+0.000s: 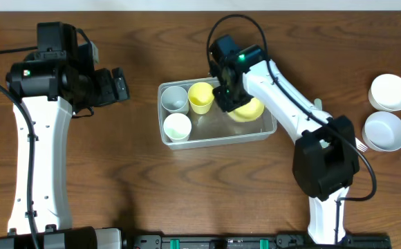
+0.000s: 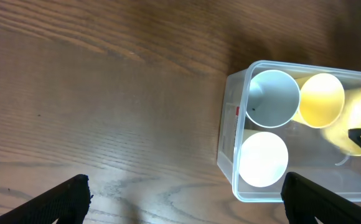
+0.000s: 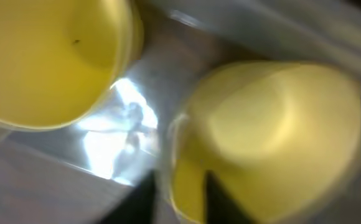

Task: Pack container
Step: 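Carry the yellow bowl into the container's right side and release, then move the right gripper to the white bowl and grasp it, then place the white bowl onto the yellow bowl in the container, then grasp the second white bowl with the right gripper, then stack the second white bowl onto the bowls in the container, then lower the right gripper onto the light-green spoon and grasp it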

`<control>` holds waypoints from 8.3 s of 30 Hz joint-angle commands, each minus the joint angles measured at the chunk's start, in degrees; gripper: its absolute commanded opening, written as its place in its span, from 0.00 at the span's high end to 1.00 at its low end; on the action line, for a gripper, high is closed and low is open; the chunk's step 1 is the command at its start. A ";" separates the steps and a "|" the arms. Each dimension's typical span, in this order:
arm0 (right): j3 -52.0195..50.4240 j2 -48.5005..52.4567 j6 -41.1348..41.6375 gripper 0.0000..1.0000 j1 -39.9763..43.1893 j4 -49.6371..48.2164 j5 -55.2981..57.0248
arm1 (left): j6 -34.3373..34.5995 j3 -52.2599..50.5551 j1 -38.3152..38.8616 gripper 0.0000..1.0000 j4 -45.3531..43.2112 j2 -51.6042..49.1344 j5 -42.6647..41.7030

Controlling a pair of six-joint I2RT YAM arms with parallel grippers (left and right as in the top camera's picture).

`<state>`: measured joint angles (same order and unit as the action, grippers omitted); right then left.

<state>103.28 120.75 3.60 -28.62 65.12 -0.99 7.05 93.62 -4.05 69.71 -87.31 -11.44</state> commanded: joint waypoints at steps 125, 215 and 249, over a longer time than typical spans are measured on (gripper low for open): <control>-6.32 -24.37 -0.55 0.13 38.01 -12.33 11.67 | -1.01 -0.42 0.11 0.02 0.79 0.50 -0.09; -6.01 -11.87 -2.38 0.50 -0.24 -1.18 -7.39 | -0.98 -0.42 0.11 0.02 2.73 0.50 -0.09; -21.90 -22.34 3.67 0.22 31.28 0.33 2.93 | -0.98 -0.42 0.11 0.02 3.28 0.50 -0.09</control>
<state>86.35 95.79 8.03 2.26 66.81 3.25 7.05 93.60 -4.03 72.40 -87.31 -11.51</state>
